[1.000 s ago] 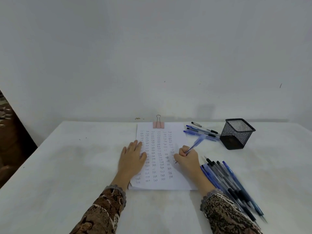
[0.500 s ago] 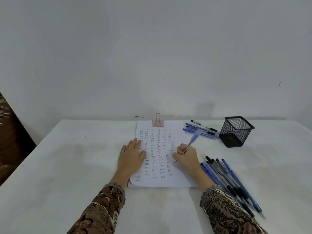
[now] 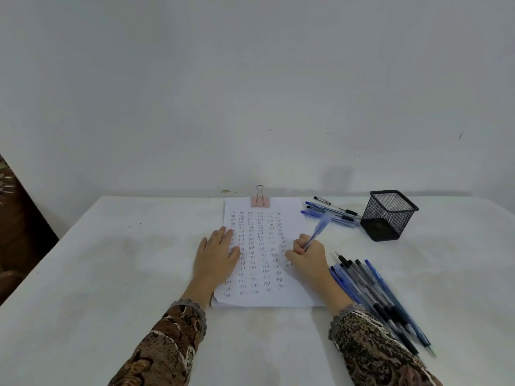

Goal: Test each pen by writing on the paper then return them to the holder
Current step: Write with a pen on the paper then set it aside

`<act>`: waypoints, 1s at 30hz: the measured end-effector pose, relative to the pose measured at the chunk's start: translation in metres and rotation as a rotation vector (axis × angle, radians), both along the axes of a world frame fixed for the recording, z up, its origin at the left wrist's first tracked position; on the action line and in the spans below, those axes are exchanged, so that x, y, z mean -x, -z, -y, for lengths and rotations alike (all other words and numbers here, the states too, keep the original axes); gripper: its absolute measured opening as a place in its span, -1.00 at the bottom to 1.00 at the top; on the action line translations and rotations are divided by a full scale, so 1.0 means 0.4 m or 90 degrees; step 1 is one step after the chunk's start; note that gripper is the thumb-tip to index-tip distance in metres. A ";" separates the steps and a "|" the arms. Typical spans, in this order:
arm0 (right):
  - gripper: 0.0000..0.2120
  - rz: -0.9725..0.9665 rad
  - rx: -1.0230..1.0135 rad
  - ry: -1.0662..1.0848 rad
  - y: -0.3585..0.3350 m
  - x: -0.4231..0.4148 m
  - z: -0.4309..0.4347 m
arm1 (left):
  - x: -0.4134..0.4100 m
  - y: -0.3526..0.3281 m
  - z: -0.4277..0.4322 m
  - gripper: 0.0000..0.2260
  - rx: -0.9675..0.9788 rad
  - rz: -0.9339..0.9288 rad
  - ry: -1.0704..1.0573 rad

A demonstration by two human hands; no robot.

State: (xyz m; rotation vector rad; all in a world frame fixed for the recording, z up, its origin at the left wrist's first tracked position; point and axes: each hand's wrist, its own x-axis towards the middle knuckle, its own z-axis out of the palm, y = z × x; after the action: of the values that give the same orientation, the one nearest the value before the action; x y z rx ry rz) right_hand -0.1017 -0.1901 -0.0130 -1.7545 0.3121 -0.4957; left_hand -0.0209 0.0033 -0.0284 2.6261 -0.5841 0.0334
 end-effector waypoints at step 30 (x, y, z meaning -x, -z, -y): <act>-0.60 0.181 0.907 -0.007 -0.004 -0.081 -0.032 | 0.021 -0.008 0.008 -0.58 0.078 0.230 0.170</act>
State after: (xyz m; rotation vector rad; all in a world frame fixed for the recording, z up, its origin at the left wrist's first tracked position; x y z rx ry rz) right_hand -0.0695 -0.1773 -0.0116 -2.9722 -0.3860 -1.0963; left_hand -0.0293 0.0003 -0.0250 2.4157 -1.0154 0.4532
